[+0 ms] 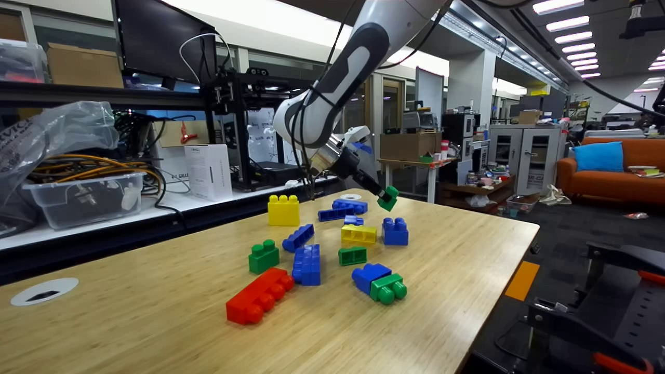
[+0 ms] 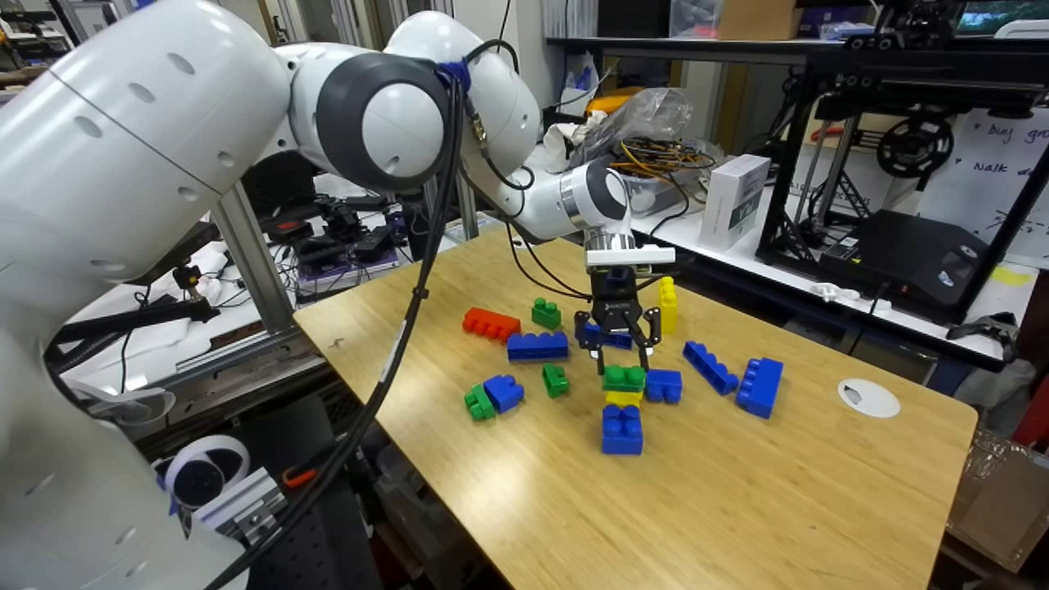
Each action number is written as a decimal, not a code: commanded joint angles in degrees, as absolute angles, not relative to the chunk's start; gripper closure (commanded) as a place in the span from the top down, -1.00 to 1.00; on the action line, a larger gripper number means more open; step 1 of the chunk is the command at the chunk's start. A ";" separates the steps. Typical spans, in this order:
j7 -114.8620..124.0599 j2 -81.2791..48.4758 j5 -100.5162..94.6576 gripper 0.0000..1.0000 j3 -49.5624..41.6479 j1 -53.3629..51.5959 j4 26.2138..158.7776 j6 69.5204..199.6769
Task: Place the square blue block upright, put one of the green blocks on top of the square blue block
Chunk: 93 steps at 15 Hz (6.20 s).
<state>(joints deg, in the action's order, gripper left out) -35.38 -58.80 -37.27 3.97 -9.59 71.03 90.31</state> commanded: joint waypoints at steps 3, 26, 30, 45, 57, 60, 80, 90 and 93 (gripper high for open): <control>-36.75 -65.09 -34.85 -0.10 3.30 -10.36 60.76 81.99; -38.01 -74.77 -35.85 -0.10 1.26 -11.21 51.49 78.29; -38.41 -76.03 -36.19 -0.10 0.95 -11.76 50.95 77.97; -40.42 -80.30 -38.59 -0.10 -1.79 -12.21 49.05 73.03; -40.95 -81.08 -38.51 0.89 -1.53 -11.98 48.48 72.59; -41.00 -80.54 -38.61 1.00 -1.29 -11.77 49.15 73.24; -37.17 -45.36 -24.80 1.00 5.37 0.56 77.26 103.62; -38.93 -27.87 -15.78 1.00 3.28 9.27 108.04 128.46; -39.74 -22.50 -13.13 1.00 2.62 11.06 119.34 134.39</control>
